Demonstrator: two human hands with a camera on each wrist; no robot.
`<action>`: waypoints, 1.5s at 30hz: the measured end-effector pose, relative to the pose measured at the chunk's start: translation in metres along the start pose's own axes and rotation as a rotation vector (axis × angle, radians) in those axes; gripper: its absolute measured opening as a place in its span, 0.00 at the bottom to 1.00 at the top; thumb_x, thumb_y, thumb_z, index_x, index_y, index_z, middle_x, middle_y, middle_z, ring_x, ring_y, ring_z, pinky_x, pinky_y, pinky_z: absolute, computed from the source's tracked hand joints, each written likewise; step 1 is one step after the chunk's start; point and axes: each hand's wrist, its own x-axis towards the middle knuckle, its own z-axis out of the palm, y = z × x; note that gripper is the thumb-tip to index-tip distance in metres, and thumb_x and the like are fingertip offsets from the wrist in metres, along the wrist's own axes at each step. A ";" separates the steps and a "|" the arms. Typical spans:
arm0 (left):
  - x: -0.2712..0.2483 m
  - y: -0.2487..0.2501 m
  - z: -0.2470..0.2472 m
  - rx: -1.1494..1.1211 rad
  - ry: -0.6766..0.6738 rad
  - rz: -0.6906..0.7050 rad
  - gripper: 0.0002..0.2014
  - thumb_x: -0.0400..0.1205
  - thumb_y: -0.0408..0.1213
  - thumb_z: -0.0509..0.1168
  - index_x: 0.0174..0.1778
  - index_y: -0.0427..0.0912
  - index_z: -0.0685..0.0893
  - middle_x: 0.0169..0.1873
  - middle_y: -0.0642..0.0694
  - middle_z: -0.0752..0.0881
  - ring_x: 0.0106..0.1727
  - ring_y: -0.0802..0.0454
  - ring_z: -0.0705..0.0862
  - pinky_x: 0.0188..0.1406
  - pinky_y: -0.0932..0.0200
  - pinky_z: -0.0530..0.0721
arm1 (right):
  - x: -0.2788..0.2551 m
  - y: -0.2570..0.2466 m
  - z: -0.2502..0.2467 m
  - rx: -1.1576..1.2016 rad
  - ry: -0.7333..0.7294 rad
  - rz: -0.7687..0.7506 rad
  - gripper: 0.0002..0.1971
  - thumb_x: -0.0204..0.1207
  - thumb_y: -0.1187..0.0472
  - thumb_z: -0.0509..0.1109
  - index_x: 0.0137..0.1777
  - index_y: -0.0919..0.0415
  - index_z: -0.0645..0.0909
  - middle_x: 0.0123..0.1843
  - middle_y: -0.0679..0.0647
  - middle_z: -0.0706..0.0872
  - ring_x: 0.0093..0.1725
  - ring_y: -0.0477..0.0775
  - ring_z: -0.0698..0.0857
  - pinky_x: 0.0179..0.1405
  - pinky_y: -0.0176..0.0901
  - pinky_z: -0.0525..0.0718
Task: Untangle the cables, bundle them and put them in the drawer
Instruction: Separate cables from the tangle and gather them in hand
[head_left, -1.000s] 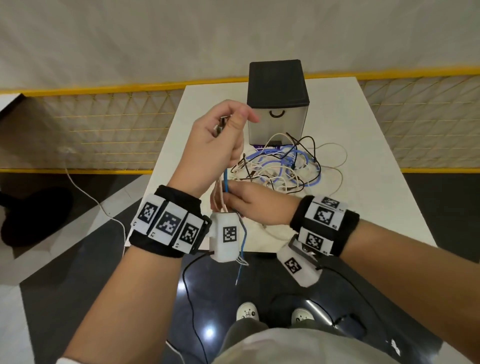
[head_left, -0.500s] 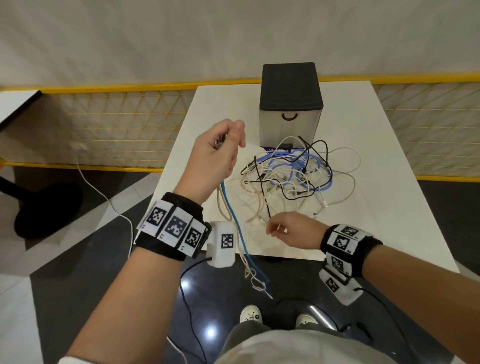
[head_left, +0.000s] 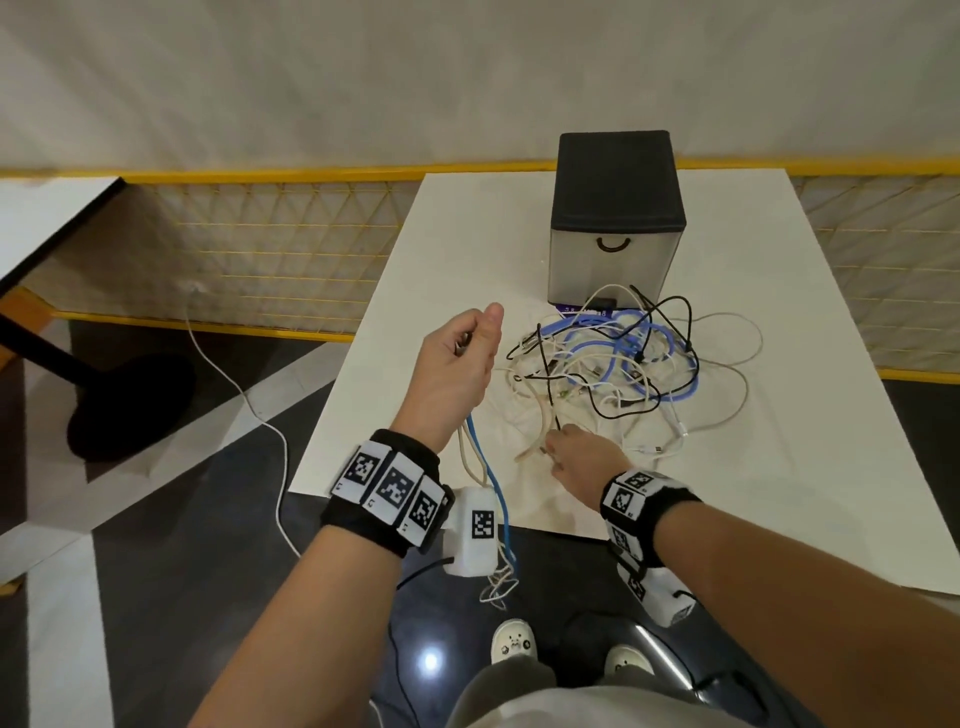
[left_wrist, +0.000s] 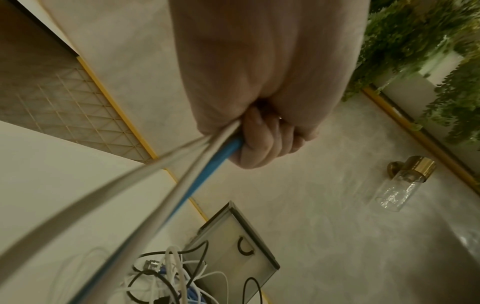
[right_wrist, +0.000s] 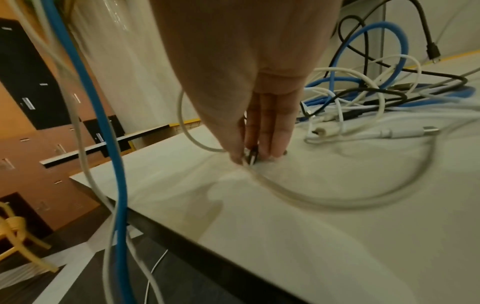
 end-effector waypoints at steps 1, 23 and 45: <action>0.000 -0.001 -0.001 0.002 0.000 0.000 0.19 0.90 0.45 0.58 0.33 0.41 0.70 0.26 0.48 0.63 0.22 0.57 0.60 0.19 0.67 0.60 | 0.001 0.000 0.000 -0.019 0.013 0.002 0.13 0.80 0.62 0.60 0.63 0.60 0.74 0.61 0.58 0.78 0.60 0.61 0.82 0.53 0.50 0.79; 0.030 -0.009 0.049 0.102 0.035 -0.024 0.14 0.85 0.47 0.67 0.39 0.41 0.84 0.21 0.56 0.74 0.26 0.57 0.70 0.31 0.60 0.72 | -0.047 -0.015 -0.102 0.910 0.358 -0.196 0.08 0.86 0.59 0.57 0.47 0.59 0.74 0.32 0.55 0.86 0.30 0.59 0.86 0.38 0.56 0.88; 0.031 0.023 0.063 0.257 -0.316 -0.159 0.13 0.85 0.52 0.66 0.55 0.49 0.89 0.19 0.56 0.70 0.20 0.56 0.64 0.18 0.66 0.63 | -0.053 0.053 -0.116 0.628 0.446 -0.181 0.14 0.84 0.56 0.61 0.38 0.59 0.80 0.30 0.51 0.77 0.29 0.43 0.71 0.32 0.34 0.70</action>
